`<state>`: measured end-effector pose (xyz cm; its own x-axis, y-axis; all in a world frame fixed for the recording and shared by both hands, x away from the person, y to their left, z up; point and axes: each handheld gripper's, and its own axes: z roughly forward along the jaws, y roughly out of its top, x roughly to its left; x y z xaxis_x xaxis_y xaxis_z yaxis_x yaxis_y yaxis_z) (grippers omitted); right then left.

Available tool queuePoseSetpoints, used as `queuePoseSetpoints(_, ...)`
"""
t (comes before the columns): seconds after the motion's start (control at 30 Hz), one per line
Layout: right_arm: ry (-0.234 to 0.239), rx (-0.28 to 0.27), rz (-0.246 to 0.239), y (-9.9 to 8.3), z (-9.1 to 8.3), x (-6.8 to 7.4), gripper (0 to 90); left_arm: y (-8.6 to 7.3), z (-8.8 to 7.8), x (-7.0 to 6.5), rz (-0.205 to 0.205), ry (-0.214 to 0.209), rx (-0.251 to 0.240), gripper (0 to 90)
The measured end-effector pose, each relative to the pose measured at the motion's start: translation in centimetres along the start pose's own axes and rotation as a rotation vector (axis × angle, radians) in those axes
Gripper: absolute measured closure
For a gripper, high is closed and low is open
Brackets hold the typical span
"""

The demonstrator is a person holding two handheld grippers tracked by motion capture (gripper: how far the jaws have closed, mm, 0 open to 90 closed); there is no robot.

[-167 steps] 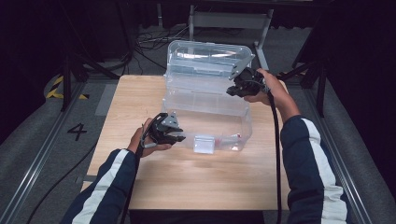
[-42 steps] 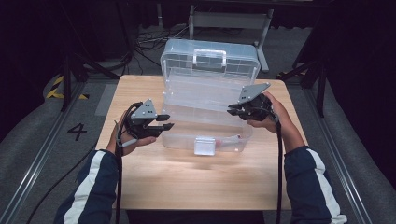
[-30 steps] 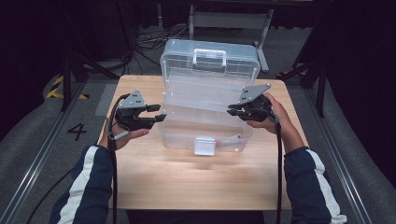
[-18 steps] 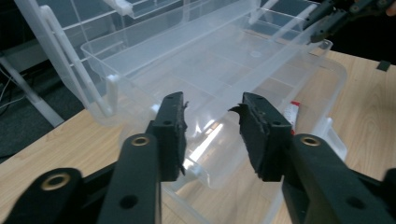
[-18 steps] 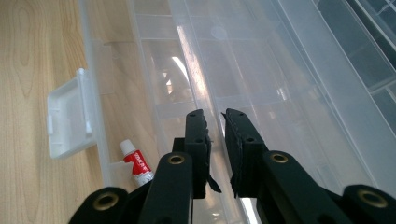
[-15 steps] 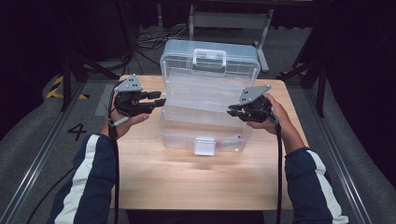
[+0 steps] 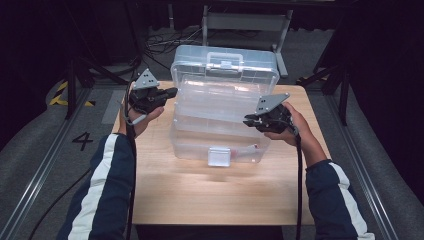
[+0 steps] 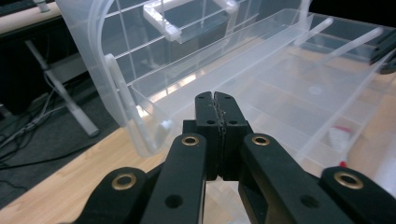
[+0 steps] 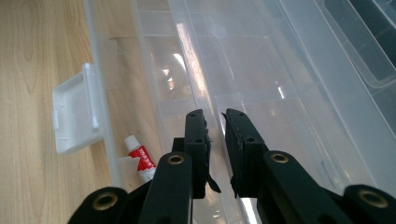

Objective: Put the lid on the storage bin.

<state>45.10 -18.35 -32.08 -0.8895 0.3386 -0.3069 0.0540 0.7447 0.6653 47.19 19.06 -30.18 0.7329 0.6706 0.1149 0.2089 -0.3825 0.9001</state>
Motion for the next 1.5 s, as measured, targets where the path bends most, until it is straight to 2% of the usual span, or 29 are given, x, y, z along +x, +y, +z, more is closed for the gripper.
queuePoseSetpoints(0.23, -0.002, 0.002, -0.011, -0.2, 0.0, 0.4, 79.0, 0.5, 0.5, 0.2, 0.002, 0.007, -0.008, 90.0)
queuePoseSetpoints(0.57, -0.008, 0.004, -0.021, -0.5, 0.1, 1.0, 78.8, 0.7, 0.2, 0.2, -0.008, 0.013, -0.03, 90.0)
queuePoseSetpoints(0.8, 0.003, 0.01, -0.022, -0.7, 0.1, 1.2, 78.8, 1.0, -0.1, 0.2, -0.013, -0.004, -0.043, 90.0)
queuePoseSetpoints(1.07, -0.023, 0.004, -0.024, -0.9, 0.1, 1.7, 77.7, 0.7, -0.5, -0.3, -0.004, -0.005, -0.044, 90.0)
queuePoseSetpoints(1.2, -0.037, 0.005, -0.014, -1.0, 0.0, 1.9, 76.7, 0.7, -0.8, -0.5, 0.005, -0.007, -0.04, 90.0)
queuePoseSetpoints(1.37, -0.039, 0.0, 0.005, -1.2, -0.1, 1.9, 76.2, 0.5, -1.0, -0.6, -0.003, -0.018, -0.049, 90.0)
queuePoseSetpoints(1.5, -0.029, -0.01, 0.03, -1.5, -0.4, 1.9, 76.4, 0.3, -1.1, -0.8, 0.01, -0.02, -0.041, 90.0)
